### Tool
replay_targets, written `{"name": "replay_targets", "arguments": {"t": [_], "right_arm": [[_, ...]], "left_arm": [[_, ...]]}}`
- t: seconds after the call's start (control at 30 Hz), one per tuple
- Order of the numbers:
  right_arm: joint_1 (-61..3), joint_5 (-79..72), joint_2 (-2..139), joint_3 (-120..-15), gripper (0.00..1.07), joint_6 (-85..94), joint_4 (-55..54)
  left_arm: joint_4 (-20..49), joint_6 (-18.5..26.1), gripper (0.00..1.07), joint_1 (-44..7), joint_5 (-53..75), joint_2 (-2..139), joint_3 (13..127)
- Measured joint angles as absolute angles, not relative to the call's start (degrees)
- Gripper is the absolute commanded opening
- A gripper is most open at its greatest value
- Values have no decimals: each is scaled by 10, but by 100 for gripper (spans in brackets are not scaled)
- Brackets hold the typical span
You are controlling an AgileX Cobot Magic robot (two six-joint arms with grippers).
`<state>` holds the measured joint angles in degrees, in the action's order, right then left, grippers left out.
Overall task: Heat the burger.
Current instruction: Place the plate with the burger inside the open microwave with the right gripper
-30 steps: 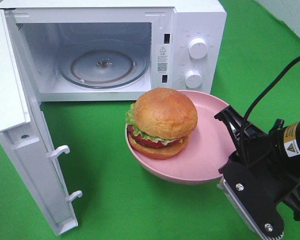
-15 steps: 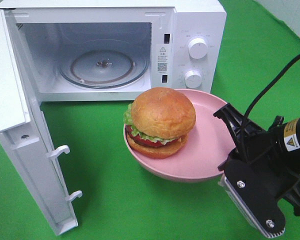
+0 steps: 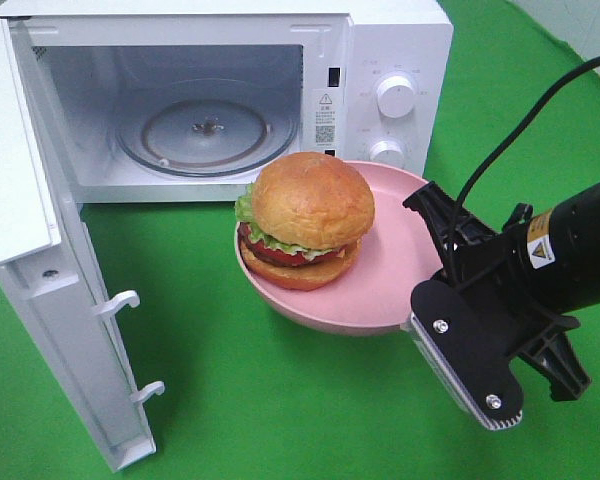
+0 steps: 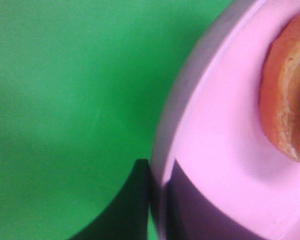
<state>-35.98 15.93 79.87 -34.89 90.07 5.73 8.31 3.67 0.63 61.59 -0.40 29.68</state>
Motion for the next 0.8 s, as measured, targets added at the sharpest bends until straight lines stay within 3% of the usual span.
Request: {"name": "replay_targets", "arguments": {"t": [0.8], "right_arm": [[-403, 145, 917, -461, 0, 866, 57]], "left_arm": [[83, 37, 98, 6, 616, -4, 297]]}}
